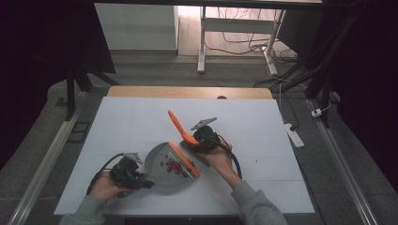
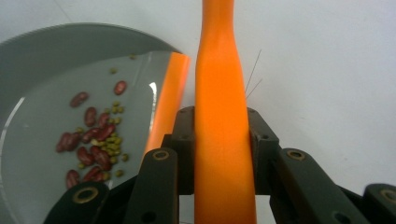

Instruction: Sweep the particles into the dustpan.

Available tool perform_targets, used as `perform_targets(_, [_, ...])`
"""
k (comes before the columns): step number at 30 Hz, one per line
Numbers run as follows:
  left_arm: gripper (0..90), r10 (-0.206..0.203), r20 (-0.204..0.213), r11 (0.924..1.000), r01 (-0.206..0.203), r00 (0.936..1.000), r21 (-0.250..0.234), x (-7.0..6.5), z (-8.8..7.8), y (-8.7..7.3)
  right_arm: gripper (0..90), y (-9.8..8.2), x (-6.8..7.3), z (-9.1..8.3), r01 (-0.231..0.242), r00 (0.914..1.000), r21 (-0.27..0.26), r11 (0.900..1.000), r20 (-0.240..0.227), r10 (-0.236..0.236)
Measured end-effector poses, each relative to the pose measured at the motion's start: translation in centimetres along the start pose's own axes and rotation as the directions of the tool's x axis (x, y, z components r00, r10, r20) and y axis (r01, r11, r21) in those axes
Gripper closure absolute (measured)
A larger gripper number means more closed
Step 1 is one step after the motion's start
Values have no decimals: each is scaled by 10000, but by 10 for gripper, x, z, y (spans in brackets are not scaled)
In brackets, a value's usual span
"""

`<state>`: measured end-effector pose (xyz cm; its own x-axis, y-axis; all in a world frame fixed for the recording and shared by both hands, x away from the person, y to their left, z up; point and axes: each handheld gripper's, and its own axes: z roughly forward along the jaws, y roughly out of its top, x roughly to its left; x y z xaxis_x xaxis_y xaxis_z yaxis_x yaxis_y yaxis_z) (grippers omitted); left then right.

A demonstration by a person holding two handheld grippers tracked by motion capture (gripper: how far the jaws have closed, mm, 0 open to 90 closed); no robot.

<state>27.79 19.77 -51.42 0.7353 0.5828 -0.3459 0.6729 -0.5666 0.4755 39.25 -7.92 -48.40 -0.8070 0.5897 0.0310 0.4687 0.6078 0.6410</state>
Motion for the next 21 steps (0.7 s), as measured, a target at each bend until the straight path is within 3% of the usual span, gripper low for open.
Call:
perform_targets(1, [611, 1, -5, 10000, -1, 10000, 3, 0, 0, 0, 705, 0, 5, 2, 59, 9998, 21, 10000, -192, -59])
perform_targets(8, [611, 14, -4, 10000, -14, 10000, 18, 0, 0, 0, 705, 0, 21, 5, 113, 9991, -190, 9998, -394, -121])
perform_targets(11, [611, 8, -6, 10000, -8, 10000, 22, 0, 0, 0, 705, 2, 27, 4, -301, 9950, -584, 9978, -965, 244])
perform_targets(13, [611, 25, -11, 10000, -25, 10000, 43, 1, 0, 0, 705, 8, 43, 6, -217, 9867, -750, 9969, -1625, 92])
perform_targets(16, [611, 27, -14, 10000, -27, 10000, 31, 0, 0, 0, 705, 12, 54, 6, 94, 9809, -918, 9957, -1927, -270])
perform_targets(18, [611, 28, -11, 10000, -28, 10000, 21, 0, 0, 0, 704, 17, 59, 2, 232, 9799, -1178, 9928, -1939, -459])
perform_targets(21, [611, 34, -1, 10000, -34, 10000, 17, 0, 0, 0, 704, 20, 54, -8, 231, 9834, -1552, 9876, -1743, -504])
